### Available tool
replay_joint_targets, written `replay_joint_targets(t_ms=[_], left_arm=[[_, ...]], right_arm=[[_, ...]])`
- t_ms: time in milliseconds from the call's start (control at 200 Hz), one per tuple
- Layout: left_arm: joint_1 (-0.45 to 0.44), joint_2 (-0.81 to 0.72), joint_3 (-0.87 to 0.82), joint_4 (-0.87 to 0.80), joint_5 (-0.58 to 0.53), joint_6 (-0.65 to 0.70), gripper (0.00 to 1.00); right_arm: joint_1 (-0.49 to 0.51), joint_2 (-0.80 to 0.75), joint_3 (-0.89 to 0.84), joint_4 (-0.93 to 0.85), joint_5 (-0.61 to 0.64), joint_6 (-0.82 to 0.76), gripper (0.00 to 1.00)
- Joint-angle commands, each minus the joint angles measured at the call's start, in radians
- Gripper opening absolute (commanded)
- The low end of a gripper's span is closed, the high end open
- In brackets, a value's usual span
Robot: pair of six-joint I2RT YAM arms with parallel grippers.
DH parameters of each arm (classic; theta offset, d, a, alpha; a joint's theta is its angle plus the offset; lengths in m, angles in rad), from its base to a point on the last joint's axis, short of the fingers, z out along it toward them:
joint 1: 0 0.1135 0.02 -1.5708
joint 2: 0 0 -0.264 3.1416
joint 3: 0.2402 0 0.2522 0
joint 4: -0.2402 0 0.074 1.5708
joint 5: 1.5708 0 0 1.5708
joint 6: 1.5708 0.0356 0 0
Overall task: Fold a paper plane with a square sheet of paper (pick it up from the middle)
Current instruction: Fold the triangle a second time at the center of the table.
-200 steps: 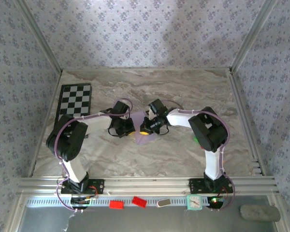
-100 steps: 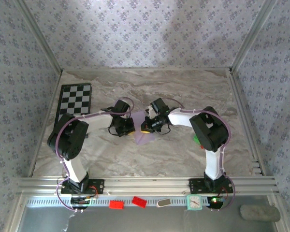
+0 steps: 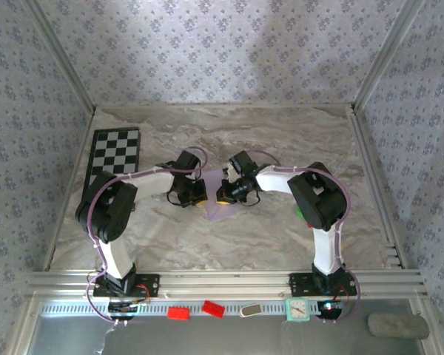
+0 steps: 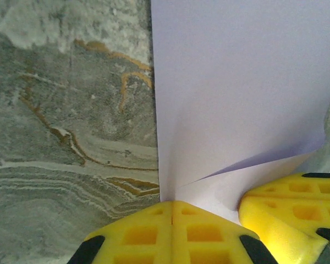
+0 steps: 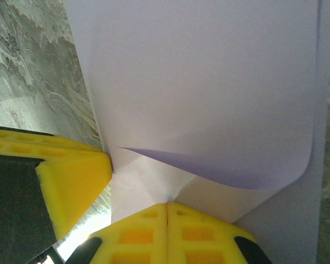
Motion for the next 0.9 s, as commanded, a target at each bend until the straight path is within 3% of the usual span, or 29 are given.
replay_joint_targets(t_ms=[0,330,475,895], left_arm=[[0.017,-0.008,0.028,-0.030,-0.005,0.030,0.00],[-0.029,-0.160,-0.087,0.121,0.101,-0.117,0.11],[-0.063,-0.161,-0.147,0.184,0.137,-0.179,0.12],[-0.099,-0.102,-0.157,0.181,0.152,-0.177,0.11]], right_arm=[[0.012,0.040,-0.027,-0.066,0.100,0.001,0.02],[0.015,0.059,-0.041,-0.119,0.164,0.048,0.02],[0.015,0.065,-0.037,-0.137,0.171,0.056,0.01],[0.012,0.073,-0.028,-0.142,0.153,0.066,0.01]])
